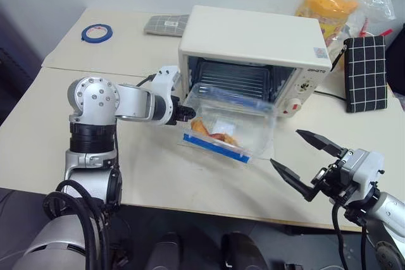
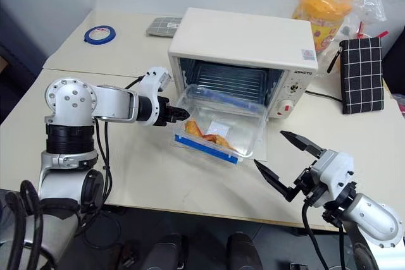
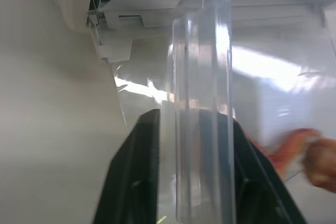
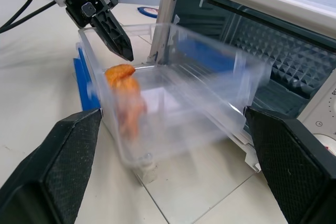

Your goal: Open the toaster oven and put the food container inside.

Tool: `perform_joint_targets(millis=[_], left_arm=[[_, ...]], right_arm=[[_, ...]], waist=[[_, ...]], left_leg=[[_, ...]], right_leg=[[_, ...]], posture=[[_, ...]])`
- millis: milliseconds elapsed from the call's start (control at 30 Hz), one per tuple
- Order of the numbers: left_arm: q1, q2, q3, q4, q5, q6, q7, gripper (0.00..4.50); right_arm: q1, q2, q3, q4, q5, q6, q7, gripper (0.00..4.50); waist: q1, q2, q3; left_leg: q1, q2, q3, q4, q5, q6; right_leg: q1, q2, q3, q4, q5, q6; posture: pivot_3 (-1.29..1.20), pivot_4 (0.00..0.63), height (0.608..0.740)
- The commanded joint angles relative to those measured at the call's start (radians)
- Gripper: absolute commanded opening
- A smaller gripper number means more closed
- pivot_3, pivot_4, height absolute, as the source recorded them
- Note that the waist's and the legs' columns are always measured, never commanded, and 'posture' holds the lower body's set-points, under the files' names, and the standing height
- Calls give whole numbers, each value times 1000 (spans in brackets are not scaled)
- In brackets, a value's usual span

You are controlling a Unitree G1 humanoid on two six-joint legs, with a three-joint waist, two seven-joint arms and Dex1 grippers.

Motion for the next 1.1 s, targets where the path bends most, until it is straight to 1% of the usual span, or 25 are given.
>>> perform_joint_targets(millis=[33, 100, 167, 267, 367, 400, 433, 467, 500, 533, 567, 600, 667, 767, 800, 833, 867, 900, 933, 1033, 1100], left_arm=[[-22, -9, 21, -10, 27, -9, -25, 2595], [-27, -32, 60, -14, 31, -9, -45, 3185], [-34, -32, 89, -39, 39, -31, -105, 3747], [-37, 48, 100, -68, 5, -86, -309, 3747], [2, 215, 60, -78, -7, -120, -583, 3747], [15, 252, 47, -78, 0, -145, -651, 3747], [59, 323, 7, -95, 38, -228, -782, 3747], [90, 375, -28, -106, 71, -295, -883, 3792], [153, 438, -64, -116, 121, -416, -1036, 3598], [214, 496, -99, -114, 173, -521, -1166, 3404], [252, 529, -122, -106, 209, -592, -1249, 3222], [295, 543, -132, -92, 251, -696, -1328, 2954], [343, 553, -159, -77, 317, -808, -1403, 2355], [427, 509, -160, -118, 373, -963, -1463, 1452], [459, 489, -166, -147, 382, -970, -1451, 1063], [479, 476, -170, -166, 389, -968, -1441, 799], [501, 464, -181, -189, 402, -986, -1447, 471], [516, 455, -187, -206, 414, -999, -1452, 227], [535, 437, -208, -221, 440, -1035, -1459, 55], [541, 357, -244, -218, 497, -1082, -1410, 55], [528, 309, -247, -204, 524, -1108, -1379, 55]], right_arm=[[11, 9, -22, -53, 4, -21, -16, 4500], [26, 10, -34, -57, 4, -23, -20, 4500], [38, 6, -50, -57, 7, -24, -18, 4500], [36, -10, -96, -60, 44, 4, -28, 4500], [29, -57, -131, -95, 107, 94, -43, 4500], [31, -74, -135, -104, 126, 116, -36, 4500], [48, -103, -130, -123, 161, 156, -16, 4500], [61, -124, -128, -136, 188, 184, -2, 4112], [67, -142, -104, -148, 186, 210, 1, 3911], [71, -155, -71, -158, 186, 239, -1, 3602], [70, -161, -49, -163, 182, 257, -4, 3281], [74, -170, -10, -164, 160, 273, -2, 2949], [84, -180, 44, -155, 118, 289, 3, 2266], [65, -179, 124, -138, 63, 305, -2, 1257], [34, -174, 164, -119, 32, 309, -10, 827], [12, -169, 187, -105, 12, 311, -14, 551], [-14, -165, 210, -89, 1, 321, -19, 167], [-30, -162, 222, -77, -5, 327, -21, 0], [-70, -151, 240, -53, -14, 334, -29, 0], [-171, -126, 277, 5, -41, 337, -43, 0], [-207, -120, 285, 27, -41, 343, -36, 0]], waist=[[2, 0, 0], [3, 0, 0], [3, 0, 0], [-1, 0, 0], [-10, 1, 0], [-15, 2, 0], [-19, 5, -2], [-19, 6, -2], [-18, 7, -2], [-20, 8, -3], [-21, 8, -3], [-22, 8, -3], [-16, 8, -3], [2, 8, -3], [4, 8, -3], [4, 8, -3], [3, 8, -3], [1, 8, -3], [1, 8, -3], [0, 8, -3], [0, 8, -3]], left_leg=[[0, 0, 0, 0, 0, 0], [0, 0, 0, 0, 0, 0], [-1, 0, 0, 0, 0, 0], [-1, -1, 0, 0, 0, 0], [0, -2, 1, -1, 0, -1], [1, -2, 1, -1, 1, -1], [1, -2, 1, -1, 1, -2], [1, -2, 1, -2, 1, -2], [2, -1, 1, -3, 1, -2], [2, 0, 1, -2, 1, -2], [2, 0, 1, -3, 1, -2], [2, 0, 2, -3, 1, -2], [2, 1, 1, -3, 1, -1], [-1, 1, 0, -1, 0, 3], [-1, 0, 0, -1, -1, 5], [-1, -1, 0, 0, -1, 5], [-2, -1, 0, 0, -2, 6], [-2, -1, 0, 0, -2, 7], [-2, -1, 0, 0, -2, 7], [-2, -2, 0, 1, -2, 7], [-2, -1, 0, 1, -1, 7]], right_leg=[[0, 0, 0, 0, 0, 0], [0, 0, 0, 0, 0, 0], [0, 0, 0, -1, 0, 0], [0, 0, 0, 0, 0, 0], [0, 1, 0, 0, 0, 0], [0, 2, 0, 0, 0, 0], [0, 2, 1, 0, 0, 0], [0, 2, 1, 0, 0, -1], [1, 1, 1, -1, 0, -1], [1, 1, 1, -1, -1, -1], [1, 1, 1, -1, -1, -1], [1, 2, 1, -1, -1, -1], [2, 1, 2, -2, -1, -2], [1, 0, 5, -3, -1, -2], [1, -1, 7, -3, -1, -2], [2, -1, 8, -3, -1, -1], [2, -2, 9, -3, -1, -1], [2, -3, 9, -4, 0, -1], [2, -3, 9, -4, 0, -1], [1, -2, 9, -3, 0, -1], [1, -2, 9, -2, 0, 0]], posture=[[0, 150, 740], [0, 150, 740], [0, 150, 740], [0, 150, 740], [0, 150, 740], [0, 150, 740], [0, 150, 740], [0, 150, 740], [0, 150, 740], [0, 150, 740], [0, 150, 740], [0, 150, 740], [0, 150, 740], [0, 150, 740], [0, 150, 740], [0, 150, 740], [0, 150, 740], [0, 150, 740], [0, 150, 740], [0, 150, 740], [0, 150, 740]])
